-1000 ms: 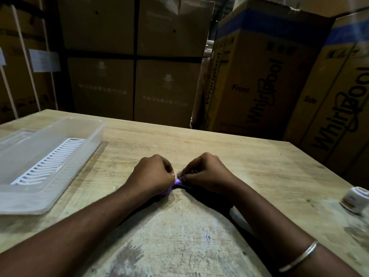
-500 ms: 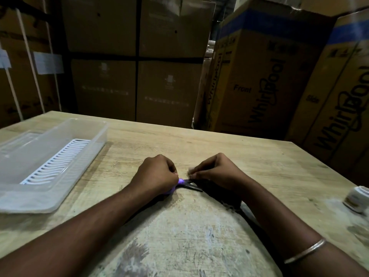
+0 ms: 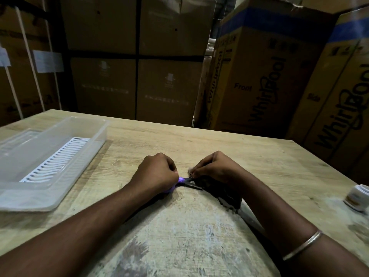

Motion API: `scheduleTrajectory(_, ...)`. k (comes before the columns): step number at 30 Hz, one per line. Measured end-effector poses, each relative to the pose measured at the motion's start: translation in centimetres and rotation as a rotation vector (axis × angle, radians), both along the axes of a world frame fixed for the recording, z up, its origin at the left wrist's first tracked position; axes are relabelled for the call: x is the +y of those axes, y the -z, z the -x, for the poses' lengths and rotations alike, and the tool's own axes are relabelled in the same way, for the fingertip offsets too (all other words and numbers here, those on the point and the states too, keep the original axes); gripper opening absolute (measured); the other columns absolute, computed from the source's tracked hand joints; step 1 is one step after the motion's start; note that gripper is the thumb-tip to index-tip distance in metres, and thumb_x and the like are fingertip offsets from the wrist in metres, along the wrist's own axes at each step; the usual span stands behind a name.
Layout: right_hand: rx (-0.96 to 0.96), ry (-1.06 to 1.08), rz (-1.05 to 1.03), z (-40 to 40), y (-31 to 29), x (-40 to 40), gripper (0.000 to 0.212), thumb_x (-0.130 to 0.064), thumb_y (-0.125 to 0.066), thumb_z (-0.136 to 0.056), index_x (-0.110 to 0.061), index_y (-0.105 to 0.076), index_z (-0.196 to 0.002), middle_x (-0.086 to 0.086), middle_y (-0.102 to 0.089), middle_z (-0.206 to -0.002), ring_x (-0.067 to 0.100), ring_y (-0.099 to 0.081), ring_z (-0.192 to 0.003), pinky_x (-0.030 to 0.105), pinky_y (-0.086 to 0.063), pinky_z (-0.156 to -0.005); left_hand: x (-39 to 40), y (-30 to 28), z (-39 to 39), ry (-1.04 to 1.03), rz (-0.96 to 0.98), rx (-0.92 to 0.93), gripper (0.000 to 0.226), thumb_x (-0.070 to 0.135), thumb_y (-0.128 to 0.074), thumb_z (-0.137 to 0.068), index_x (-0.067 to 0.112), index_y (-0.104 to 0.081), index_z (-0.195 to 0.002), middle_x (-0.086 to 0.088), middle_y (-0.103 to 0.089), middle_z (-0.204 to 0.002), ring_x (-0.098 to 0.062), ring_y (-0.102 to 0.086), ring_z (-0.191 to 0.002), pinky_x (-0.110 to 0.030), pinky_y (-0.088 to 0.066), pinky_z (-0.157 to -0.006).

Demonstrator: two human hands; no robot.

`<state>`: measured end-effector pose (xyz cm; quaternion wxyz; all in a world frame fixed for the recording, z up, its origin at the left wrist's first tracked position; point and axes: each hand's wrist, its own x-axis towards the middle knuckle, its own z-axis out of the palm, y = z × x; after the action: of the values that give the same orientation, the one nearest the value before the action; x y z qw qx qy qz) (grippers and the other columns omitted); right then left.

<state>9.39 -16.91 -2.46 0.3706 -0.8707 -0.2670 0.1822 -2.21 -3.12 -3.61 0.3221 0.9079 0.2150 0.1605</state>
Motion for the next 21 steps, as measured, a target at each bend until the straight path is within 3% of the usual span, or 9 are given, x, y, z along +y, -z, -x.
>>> scheduleTrajectory(10, 0.035, 0.053, 0.027, 0.20, -0.38, 0.28, 0.010, -0.018, -0.078, -0.078, -0.023, -0.078, -0.070, -0.002, -0.077, -0.078, 0.007, -0.066, -0.073, 0.019, -0.048, -0.060, -0.11, -0.11, 0.15, -0.014, 0.002, 0.012, 0.016, 0.016, -0.064, -0.086, 0.019, -0.079, -0.080, 0.012, -0.056, -0.055, 0.001, -0.050, -0.052, -0.012, -0.032, -0.043)
scheduleTrajectory(15, 0.052, 0.028, 0.024, 0.78, -0.52, 0.24, 0.005, -0.020, -0.082, -0.074, -0.023, -0.078, -0.072, -0.006, -0.077, -0.080, 0.002, -0.066, -0.072, 0.016, -0.045, -0.056, -0.07, -0.04, 0.01, -0.012, 0.007, 0.009, 0.015, 0.014, -0.066, -0.084, 0.018, -0.079, -0.079, 0.013, -0.056, -0.057, 0.002, -0.049, -0.056, -0.013, -0.036, -0.047)
scheduleTrajectory(21, 0.109, 0.034, 0.021, 0.65, -0.94, -0.25, 0.006, -0.015, -0.076, -0.080, -0.021, -0.078, -0.078, -0.009, -0.074, -0.075, 0.000, -0.064, -0.065, 0.011, -0.043, -0.050, 0.00, -0.03, -0.08, -0.007, 0.014, 0.020, 0.016, 0.014, -0.066, -0.084, 0.019, -0.079, -0.078, 0.013, -0.057, -0.057, 0.001, -0.050, -0.054, -0.010, -0.034, -0.041)
